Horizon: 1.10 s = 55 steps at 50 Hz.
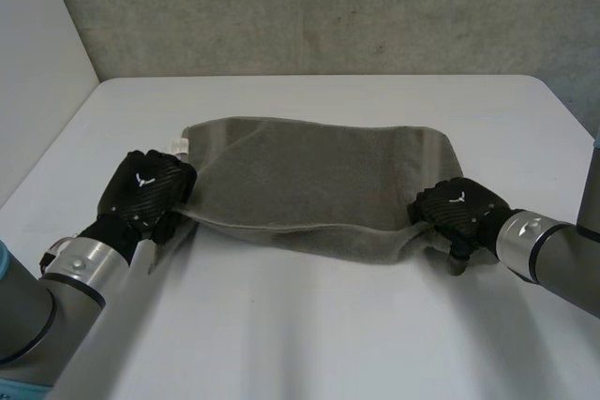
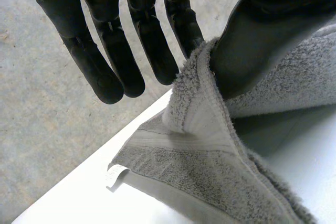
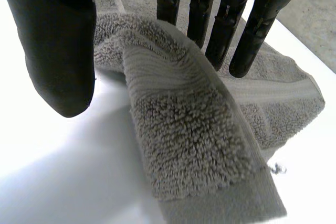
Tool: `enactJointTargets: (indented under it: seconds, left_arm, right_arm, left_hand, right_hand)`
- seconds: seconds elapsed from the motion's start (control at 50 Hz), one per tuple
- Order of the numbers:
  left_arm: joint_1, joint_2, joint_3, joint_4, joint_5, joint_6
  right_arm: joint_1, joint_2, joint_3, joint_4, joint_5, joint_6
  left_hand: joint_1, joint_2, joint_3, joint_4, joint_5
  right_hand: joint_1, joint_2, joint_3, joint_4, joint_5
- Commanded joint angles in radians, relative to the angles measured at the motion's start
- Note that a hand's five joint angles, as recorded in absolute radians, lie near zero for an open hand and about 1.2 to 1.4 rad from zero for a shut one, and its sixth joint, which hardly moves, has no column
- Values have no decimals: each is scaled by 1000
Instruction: Fold the towel.
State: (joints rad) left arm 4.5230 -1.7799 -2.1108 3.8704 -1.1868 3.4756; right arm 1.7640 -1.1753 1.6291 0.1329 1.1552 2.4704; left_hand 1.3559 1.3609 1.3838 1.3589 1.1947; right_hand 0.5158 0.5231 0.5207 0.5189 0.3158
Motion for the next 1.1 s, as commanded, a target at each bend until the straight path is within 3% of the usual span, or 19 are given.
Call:
enactJointTargets:
  seconds: [0.02,0.2,0.3,0.34,0.36,0.4,0.58,0.66,0.88,1.0,1.1]
  left_arm:
    - [4,-21,2,4,0,-1]
    - [5,-50,3,4,-2,2]
    - [11,-50,0,4,0,2]
    - [15,-50,0,1,0,2]
    - [15,-50,0,1,0,2]
    - [15,-50,0,1,0,3]
    - [13,-38,5,-8,0,5]
    - [11,16,0,-18,0,8]
    - [11,223,35,-143,0,2]
    - [-7,309,141,-248,-4,-3]
    - [-10,231,218,-302,-4,2]
  right_arm:
    - [-28,-1,28,-21,-11,-4]
    - [-60,-7,8,-30,-2,1]
    - [-72,-27,0,-21,3,2]
    - [-74,-24,-3,-6,1,2]
    - [-74,-24,-3,-6,1,2]
    - [-80,-20,-8,8,0,2]
    - [-106,-80,-20,2,-19,47]
    - [-153,-232,-23,-15,-44,88]
    - [-238,-454,-126,36,-112,127]
    - [-239,-448,-262,193,-124,116]
    - [-238,-362,-302,253,-120,70]
  left_hand:
    - [40,35,12,37,27]
    - [40,35,12,37,27]
    - [40,35,12,37,27]
    - [40,35,12,37,27]
    - [40,35,12,37,27]
    - [40,35,12,37,27]
    - [40,35,12,37,27]
    - [40,35,12,37,27]
    - [40,35,12,37,27]
    - [40,35,12,37,27]
    - [40,35,12,37,27]
  right_hand:
    - [-32,-39,-36,-35,-6]
    - [-20,-27,-25,-23,6]
    - [103,96,99,100,129]
    - [419,412,414,416,444]
    - [421,413,416,417,446]
    - [876,868,871,873,901]
    - [880,873,876,877,906]
    - [880,873,876,877,906]
    - [880,873,876,877,906]
    - [880,873,876,877,906]
    - [880,873,876,877,906]
